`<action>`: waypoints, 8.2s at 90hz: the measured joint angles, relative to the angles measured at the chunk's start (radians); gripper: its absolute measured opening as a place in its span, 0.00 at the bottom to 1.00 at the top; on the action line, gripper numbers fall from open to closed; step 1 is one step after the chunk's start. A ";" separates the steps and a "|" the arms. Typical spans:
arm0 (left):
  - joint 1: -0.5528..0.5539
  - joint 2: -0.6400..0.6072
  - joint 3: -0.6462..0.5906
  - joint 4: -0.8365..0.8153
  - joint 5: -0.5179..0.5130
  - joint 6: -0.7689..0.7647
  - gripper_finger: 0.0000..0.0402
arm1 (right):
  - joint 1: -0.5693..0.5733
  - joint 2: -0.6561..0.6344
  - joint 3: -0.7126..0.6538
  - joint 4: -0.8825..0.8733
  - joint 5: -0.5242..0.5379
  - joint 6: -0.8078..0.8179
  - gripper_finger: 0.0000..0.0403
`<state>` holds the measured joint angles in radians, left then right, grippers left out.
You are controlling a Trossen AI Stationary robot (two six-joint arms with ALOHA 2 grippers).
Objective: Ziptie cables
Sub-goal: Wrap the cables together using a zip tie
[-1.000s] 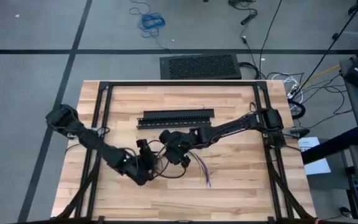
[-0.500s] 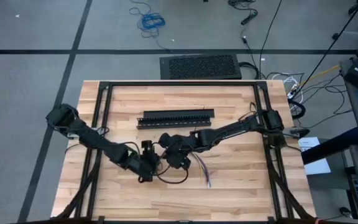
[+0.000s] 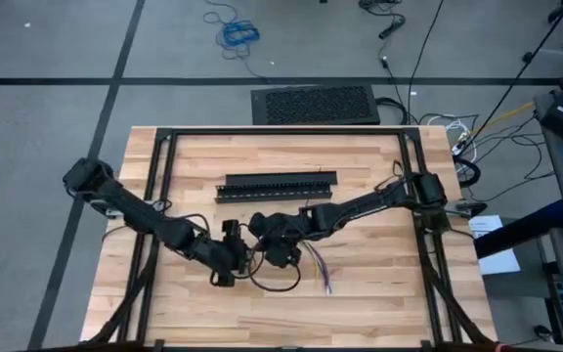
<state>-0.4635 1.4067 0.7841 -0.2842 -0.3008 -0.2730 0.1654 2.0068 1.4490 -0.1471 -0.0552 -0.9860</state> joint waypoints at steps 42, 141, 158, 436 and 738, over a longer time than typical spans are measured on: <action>0.095 0.003 -0.046 0.016 0.101 0.083 0.32 | 0.024 0.000 0.000 -0.022 0.002 -0.122 0.00; 0.126 -0.052 -0.047 0.041 0.192 0.126 0.08 | 0.024 0.000 0.000 0.024 0.031 -0.115 0.00; 0.131 -0.052 -0.060 0.049 0.192 0.123 0.02 | 0.024 0.000 0.000 0.040 0.062 -0.103 0.00; 0.157 -0.055 -0.056 -0.003 0.143 0.148 0.14 | 0.021 0.000 0.001 0.052 0.155 -0.074 0.00; 0.120 0.092 -0.068 0.183 0.245 0.327 0.03 | 0.016 -0.462 -0.345 0.079 -0.124 0.575 0.29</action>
<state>-0.3434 1.4986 0.7162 -0.1009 -0.0559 0.0542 0.1810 1.5452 1.1044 -0.0679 -0.1794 -0.4112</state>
